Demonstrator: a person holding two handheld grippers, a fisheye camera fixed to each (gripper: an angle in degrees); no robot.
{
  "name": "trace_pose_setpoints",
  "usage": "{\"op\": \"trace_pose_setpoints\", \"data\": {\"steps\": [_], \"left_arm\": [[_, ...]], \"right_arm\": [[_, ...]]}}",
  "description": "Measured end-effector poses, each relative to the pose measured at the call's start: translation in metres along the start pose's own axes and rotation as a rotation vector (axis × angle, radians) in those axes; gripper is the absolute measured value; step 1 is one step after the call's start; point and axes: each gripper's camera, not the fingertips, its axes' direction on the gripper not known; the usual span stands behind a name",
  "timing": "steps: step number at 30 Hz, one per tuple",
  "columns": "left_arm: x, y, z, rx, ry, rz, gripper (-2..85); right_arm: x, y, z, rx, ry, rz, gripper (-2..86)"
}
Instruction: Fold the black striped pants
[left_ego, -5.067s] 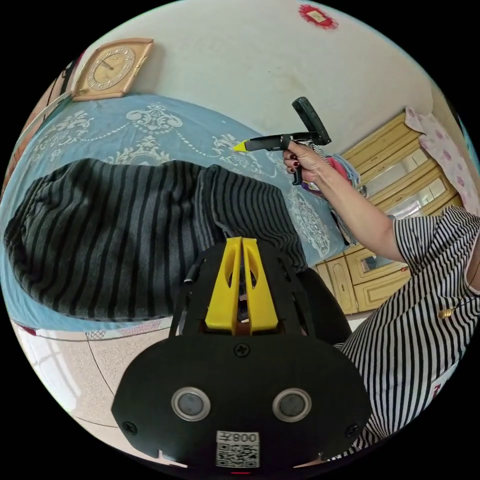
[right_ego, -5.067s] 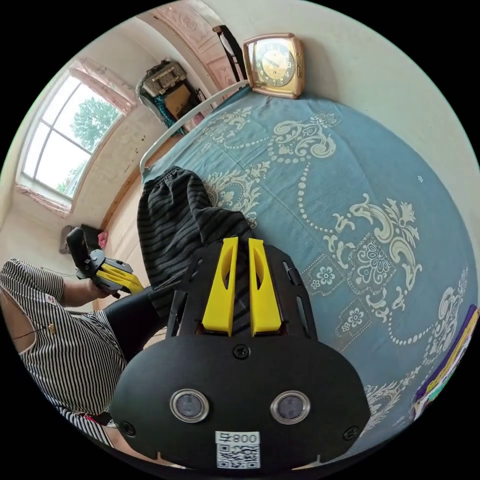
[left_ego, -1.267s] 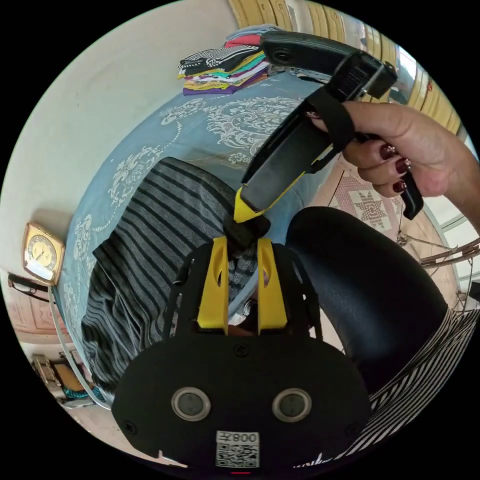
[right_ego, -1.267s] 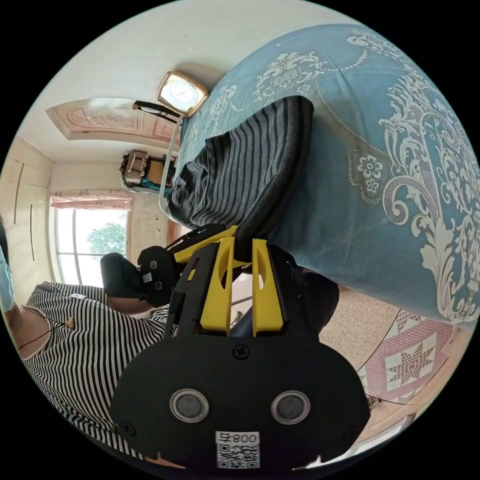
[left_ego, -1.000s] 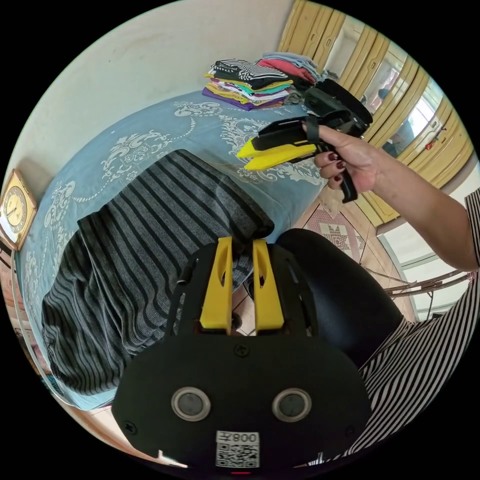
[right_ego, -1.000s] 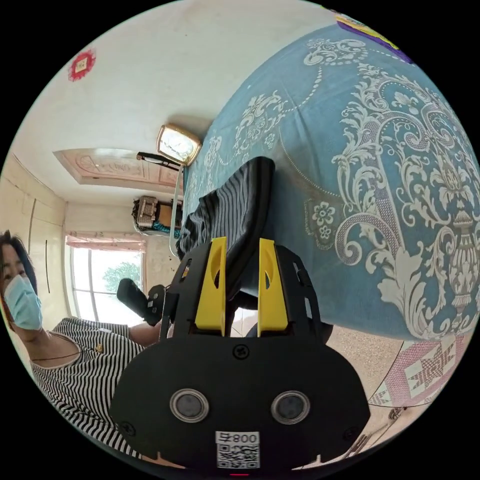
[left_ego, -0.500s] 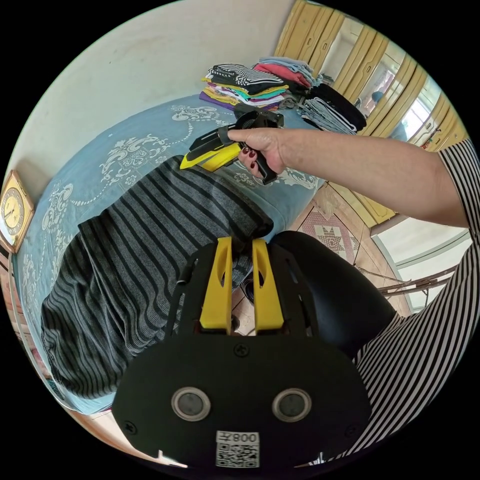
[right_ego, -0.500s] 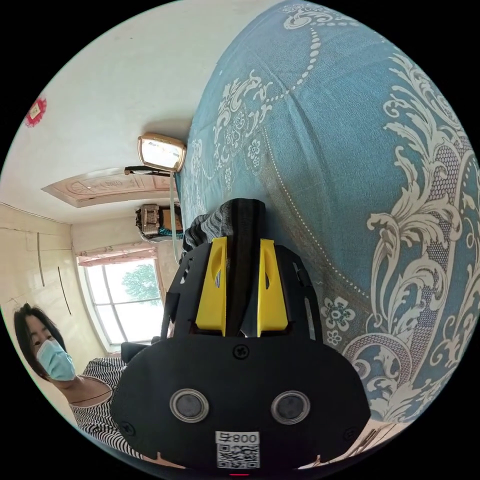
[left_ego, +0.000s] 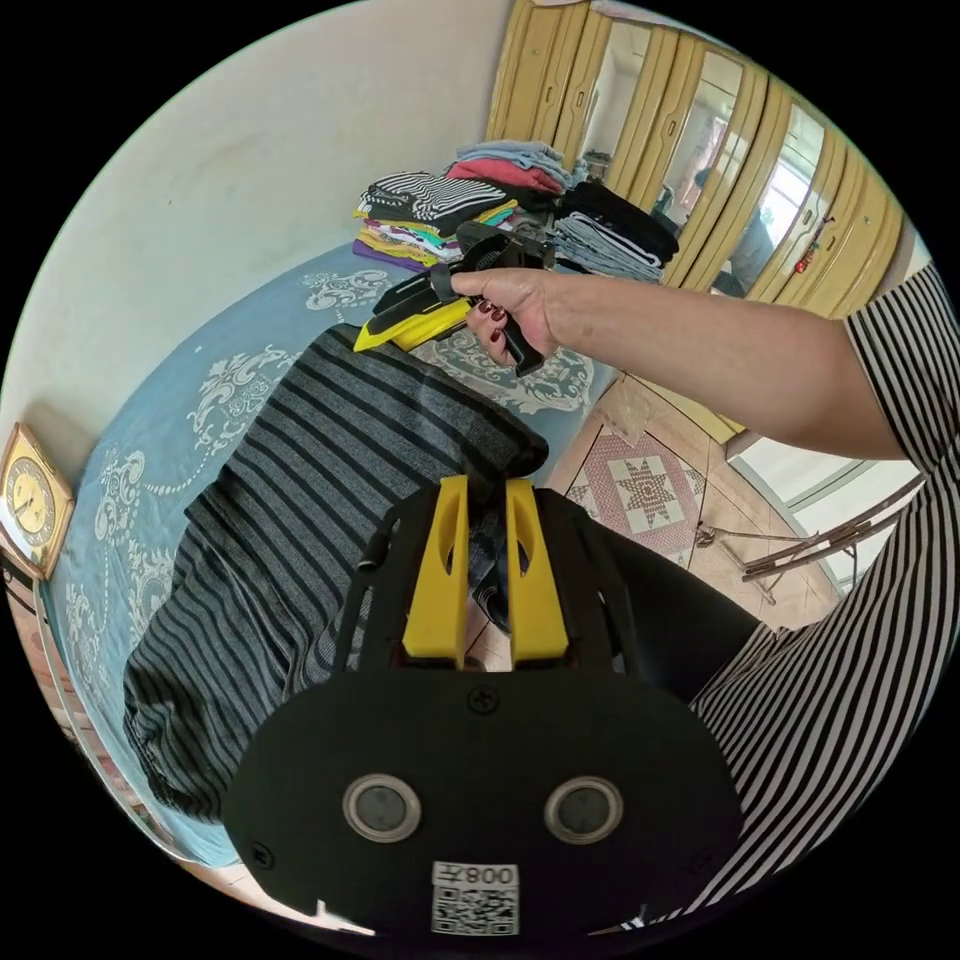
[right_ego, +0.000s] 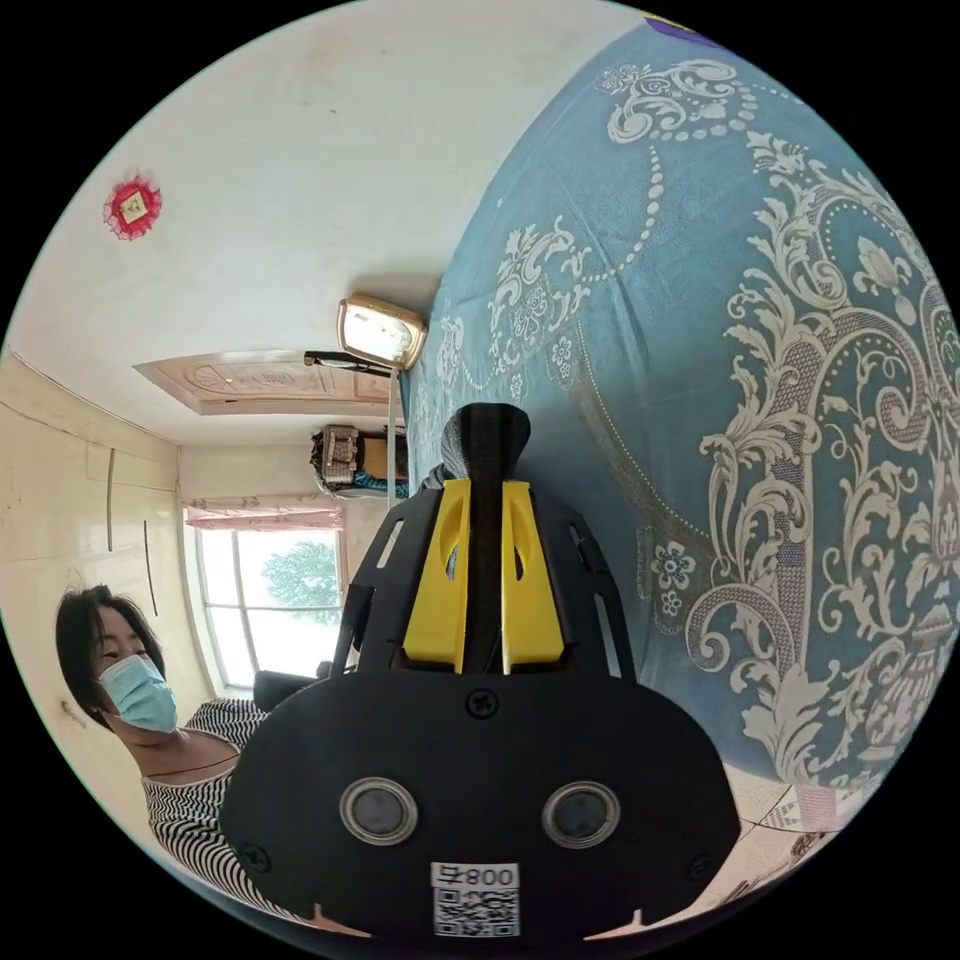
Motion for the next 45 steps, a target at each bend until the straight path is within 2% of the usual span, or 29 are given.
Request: {"op": "trace_pose_setpoints", "data": {"steps": [6, 10, 16, 21, 26, 36, 45], "left_arm": [[-0.023, 0.043, -0.014, 0.041, 0.072, -0.043, 5.3], [-0.07, 0.096, -0.053, 0.159, 0.143, -0.159, 5.3], [-0.148, 0.195, -0.114, 0.372, 0.259, -0.376, 5.4], [-0.207, 0.289, -0.148, 0.537, 0.33, -0.565, 5.5], [-0.268, 0.397, -0.169, 0.67, 0.333, -0.758, 5.5], [-0.357, 0.564, -0.159, 0.73, 0.346, -1.088, 6.2], [-0.401, 0.672, -0.123, 0.79, 0.438, -1.336, 7.0]], "right_arm": [[-0.026, 0.014, 0.01, 0.011, 0.07, 0.017, 5.1], [-0.061, 0.016, 0.034, 0.034, 0.019, -0.027, 5.3], [-0.16, 0.006, 0.103, 0.017, -0.031, -0.193, 5.6], [-0.246, -0.008, 0.205, -0.052, -0.012, -0.32, 5.8], [-0.296, -0.023, 0.314, -0.138, -0.002, -0.341, 5.8], [-0.342, -0.037, 0.538, -0.307, 0.194, -0.316, 6.1], [-0.346, -0.034, 0.668, -0.384, 0.297, -0.269, 7.5]]}}
